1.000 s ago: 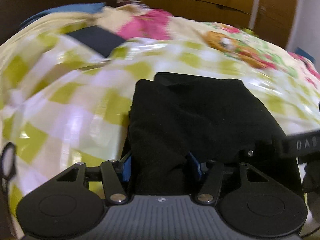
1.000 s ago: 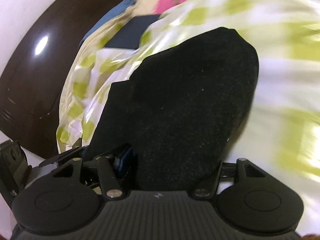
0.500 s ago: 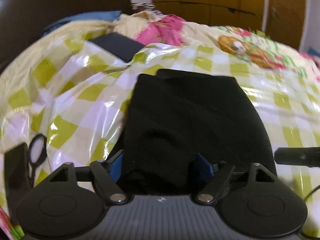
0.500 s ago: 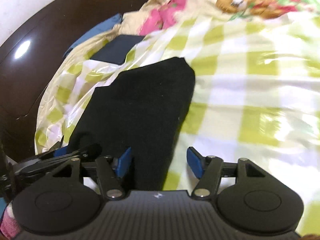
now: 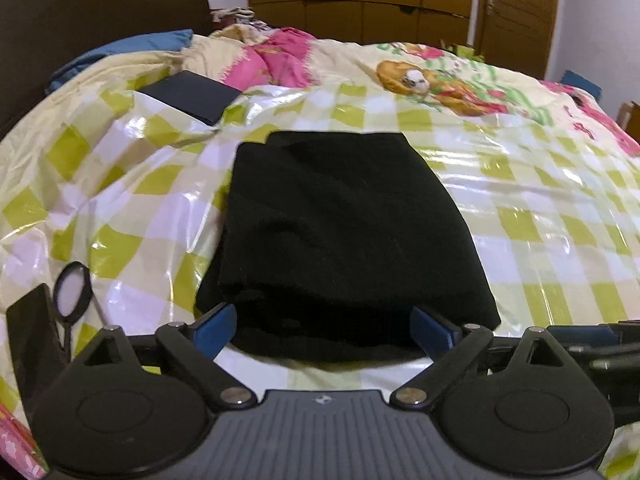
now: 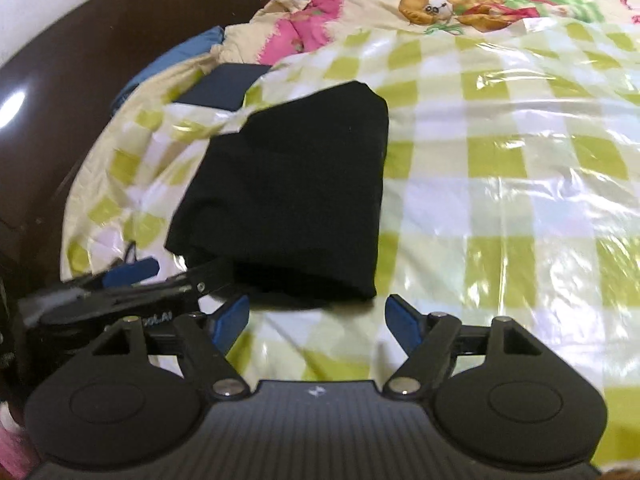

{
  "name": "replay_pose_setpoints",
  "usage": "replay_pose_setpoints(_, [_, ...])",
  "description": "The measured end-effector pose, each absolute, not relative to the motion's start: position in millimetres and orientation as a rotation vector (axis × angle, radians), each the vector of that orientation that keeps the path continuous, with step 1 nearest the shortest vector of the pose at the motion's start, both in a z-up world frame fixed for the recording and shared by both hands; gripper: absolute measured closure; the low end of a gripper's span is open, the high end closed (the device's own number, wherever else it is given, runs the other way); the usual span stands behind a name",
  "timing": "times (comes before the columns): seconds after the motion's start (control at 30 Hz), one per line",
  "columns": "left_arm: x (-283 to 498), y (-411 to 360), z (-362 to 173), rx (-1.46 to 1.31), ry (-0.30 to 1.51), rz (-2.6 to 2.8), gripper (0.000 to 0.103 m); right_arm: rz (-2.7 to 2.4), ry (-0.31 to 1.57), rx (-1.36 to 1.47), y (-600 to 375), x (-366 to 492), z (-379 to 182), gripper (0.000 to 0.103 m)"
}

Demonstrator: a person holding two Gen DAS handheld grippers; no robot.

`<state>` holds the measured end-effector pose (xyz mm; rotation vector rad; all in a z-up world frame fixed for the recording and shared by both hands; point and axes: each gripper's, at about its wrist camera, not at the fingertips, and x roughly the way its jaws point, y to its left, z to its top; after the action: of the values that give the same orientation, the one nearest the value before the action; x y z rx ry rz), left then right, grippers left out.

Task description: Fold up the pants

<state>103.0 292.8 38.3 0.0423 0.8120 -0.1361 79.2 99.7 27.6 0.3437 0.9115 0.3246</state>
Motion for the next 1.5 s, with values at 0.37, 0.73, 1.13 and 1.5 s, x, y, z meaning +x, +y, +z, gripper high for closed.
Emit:
replay_pose_setpoints(0.37, [102, 312, 43, 0.102, 0.805, -0.177, 0.000, 0.258, 0.911, 0.359, 127, 64, 29, 0.023])
replay_pose_setpoints(0.73, [104, 320, 46, 0.097, 0.784, -0.160, 0.000, 0.228, 0.907, 0.386, 128, 67, 26, 0.022])
replay_pose_setpoints(1.13, [102, 306, 36, 0.145, 0.812, -0.205, 0.000, 0.196, 0.909, 0.383, 121, 76, 24, 0.022])
replay_pose_setpoints(1.5, [102, 307, 35, 0.146, 0.823, -0.201, 0.000, 0.203, 0.926, 0.391, 122, 78, 21, 0.022])
